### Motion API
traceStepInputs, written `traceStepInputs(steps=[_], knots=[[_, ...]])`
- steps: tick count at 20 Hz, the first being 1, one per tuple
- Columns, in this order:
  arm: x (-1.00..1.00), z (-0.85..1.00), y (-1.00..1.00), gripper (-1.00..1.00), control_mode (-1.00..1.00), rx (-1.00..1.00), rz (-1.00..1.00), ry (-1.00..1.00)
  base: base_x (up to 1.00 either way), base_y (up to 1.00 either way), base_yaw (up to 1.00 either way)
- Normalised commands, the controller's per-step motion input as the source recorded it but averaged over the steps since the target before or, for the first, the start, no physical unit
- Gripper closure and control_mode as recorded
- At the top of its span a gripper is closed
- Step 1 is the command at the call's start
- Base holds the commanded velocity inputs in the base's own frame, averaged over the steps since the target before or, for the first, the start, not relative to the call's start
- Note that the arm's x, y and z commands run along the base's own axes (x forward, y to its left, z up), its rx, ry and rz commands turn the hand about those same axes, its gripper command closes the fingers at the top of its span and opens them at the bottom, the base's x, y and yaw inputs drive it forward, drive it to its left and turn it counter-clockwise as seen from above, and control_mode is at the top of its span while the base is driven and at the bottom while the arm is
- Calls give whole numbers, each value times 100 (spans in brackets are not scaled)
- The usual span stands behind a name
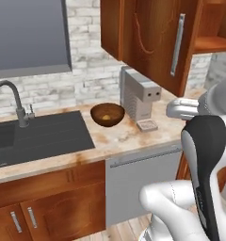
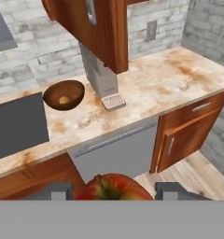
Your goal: Pick the apples from the cabinet and place them in one bowl. Pick the garlic from the sink and place it in the other bowl.
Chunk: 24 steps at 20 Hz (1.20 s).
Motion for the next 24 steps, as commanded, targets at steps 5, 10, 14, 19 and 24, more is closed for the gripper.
traceStepInputs(steps=[5,10,14,19,24], knots=[[0,0,0,100,100,0,0,0,27,60,-12],[0,0,0,100,100,0,0,0,52,24,-4],[0,0,0,100,100,0,0,0,44,18,-3],[0,0,0,100,100,0,0,0,31,68,-9],[0,0,0,100,100,0,0,0,13,32,-2]])
